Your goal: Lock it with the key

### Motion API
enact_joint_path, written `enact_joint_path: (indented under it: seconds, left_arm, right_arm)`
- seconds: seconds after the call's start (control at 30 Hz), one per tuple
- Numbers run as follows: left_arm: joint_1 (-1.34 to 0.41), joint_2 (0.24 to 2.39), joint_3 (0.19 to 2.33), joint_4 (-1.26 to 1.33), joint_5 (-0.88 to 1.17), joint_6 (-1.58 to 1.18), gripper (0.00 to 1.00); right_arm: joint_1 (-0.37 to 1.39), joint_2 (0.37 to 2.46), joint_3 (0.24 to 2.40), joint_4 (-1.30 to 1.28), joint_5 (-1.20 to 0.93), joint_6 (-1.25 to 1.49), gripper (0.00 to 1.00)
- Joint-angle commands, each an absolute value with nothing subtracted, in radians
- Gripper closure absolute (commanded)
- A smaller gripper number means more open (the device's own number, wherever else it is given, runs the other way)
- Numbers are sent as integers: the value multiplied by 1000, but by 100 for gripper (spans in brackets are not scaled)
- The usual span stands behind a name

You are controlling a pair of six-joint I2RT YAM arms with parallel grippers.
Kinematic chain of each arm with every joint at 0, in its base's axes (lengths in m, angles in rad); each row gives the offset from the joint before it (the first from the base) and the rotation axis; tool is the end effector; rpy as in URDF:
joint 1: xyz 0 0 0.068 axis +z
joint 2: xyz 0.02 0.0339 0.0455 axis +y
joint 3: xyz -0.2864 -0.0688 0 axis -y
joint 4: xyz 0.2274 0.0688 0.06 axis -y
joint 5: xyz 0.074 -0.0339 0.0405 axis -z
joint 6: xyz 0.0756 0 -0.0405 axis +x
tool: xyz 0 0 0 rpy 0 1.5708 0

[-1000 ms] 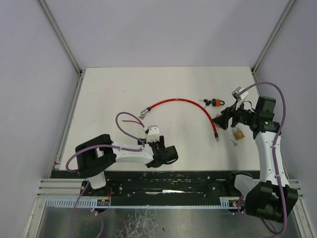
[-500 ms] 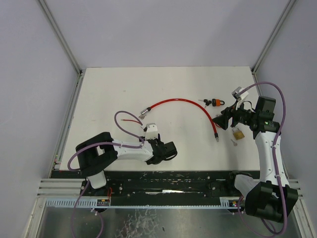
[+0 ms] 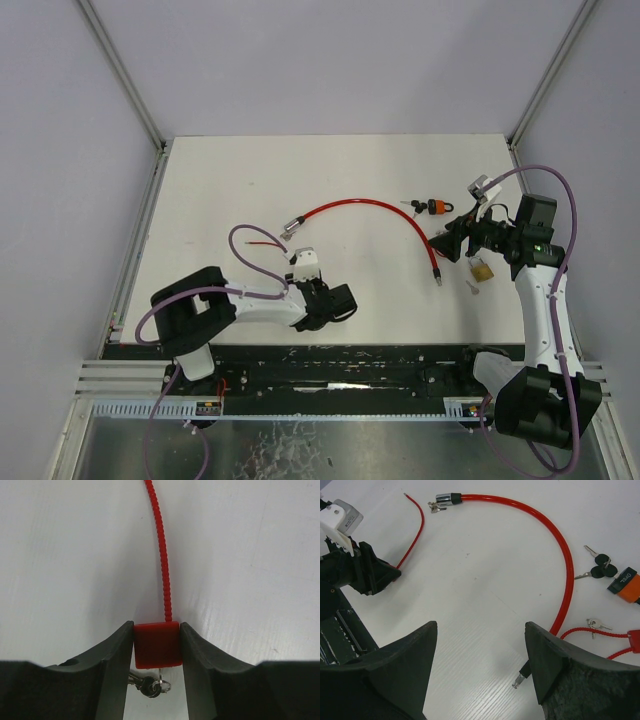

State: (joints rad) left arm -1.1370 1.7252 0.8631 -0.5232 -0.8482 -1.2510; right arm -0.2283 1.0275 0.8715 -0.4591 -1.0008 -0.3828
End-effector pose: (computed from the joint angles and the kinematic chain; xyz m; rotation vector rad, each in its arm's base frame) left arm 0.1693 -0.2307 0.1410 -0.2258 2.2738 0.1818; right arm 0.2089 0.0168 0.3164 -0.6736 1.8271 0.6852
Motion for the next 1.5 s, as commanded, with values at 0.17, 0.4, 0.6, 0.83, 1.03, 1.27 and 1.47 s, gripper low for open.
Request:
enact_joint_path:
  seconds: [0.17, 0.4, 0.6, 0.83, 1.03, 1.27, 1.47]
  left_arm:
    - [-1130, 1654, 826, -453, -792, -1164, 81]
    - [-1148, 1485, 830, -412, -771, -983, 100]
    - [-1150, 1364, 806, -251, -699, -752, 100]
    - [-1146, 1262, 787, -57, -533, -545, 100]
    - [-1103, 1219, 786, 55, -324, -488, 100]
    - [-1013, 1226, 794, 165, -9, -511, 100]
    - [-962, 1248, 783, 250, 221, -520, 100]
  right_arm:
    - [-230, 1016, 876, -451, -1051, -389, 23]
    - [-230, 1015, 879, -459, -1064, -398, 23]
    - [-230, 1011, 881, -465, -1083, -407, 23]
    - [-230, 1008, 880, -469, -1105, -418, 23]
    - [-230, 997, 881, -485, -1149, -446, 23]
    - [-230, 944, 864, -581, -1283, -664, 17]
    - [-230, 865, 792, -661, -1398, -950, 0]
